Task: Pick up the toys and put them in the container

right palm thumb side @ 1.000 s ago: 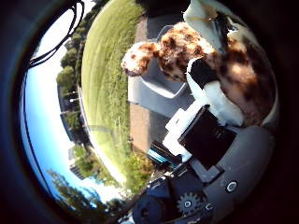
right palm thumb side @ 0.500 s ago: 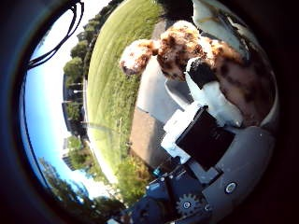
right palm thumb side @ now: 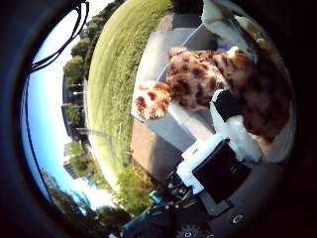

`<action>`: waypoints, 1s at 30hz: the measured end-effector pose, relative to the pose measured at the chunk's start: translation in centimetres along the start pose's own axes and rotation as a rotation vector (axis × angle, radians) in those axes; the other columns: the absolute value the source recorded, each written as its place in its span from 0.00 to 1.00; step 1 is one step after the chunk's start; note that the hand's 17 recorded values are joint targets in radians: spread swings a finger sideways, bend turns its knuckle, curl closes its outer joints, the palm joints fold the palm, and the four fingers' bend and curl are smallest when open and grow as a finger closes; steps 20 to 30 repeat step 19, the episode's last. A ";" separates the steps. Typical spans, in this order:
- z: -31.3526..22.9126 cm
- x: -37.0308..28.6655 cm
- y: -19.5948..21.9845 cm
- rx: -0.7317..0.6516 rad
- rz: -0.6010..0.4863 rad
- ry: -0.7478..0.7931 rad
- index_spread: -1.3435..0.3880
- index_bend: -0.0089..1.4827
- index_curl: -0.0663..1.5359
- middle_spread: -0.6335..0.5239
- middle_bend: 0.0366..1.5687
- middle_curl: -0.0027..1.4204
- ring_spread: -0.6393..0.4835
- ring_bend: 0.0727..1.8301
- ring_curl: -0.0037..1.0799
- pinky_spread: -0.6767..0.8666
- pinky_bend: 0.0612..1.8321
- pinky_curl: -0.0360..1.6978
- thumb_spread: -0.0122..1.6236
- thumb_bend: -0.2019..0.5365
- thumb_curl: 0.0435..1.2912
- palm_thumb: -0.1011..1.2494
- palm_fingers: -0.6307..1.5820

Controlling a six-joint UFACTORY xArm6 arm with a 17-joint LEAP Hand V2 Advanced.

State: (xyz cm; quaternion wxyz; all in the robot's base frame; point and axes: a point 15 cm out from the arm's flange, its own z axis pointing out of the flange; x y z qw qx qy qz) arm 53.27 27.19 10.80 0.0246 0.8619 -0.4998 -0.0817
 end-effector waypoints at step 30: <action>-1.0 0.9 -0.7 0.038 -0.049 0.005 0.52 0.10 0.31 0.59 0.08 0.25 0.81 0.27 0.26 0.74 0.42 0.27 0.68 0.24 0.38 0.63 0.25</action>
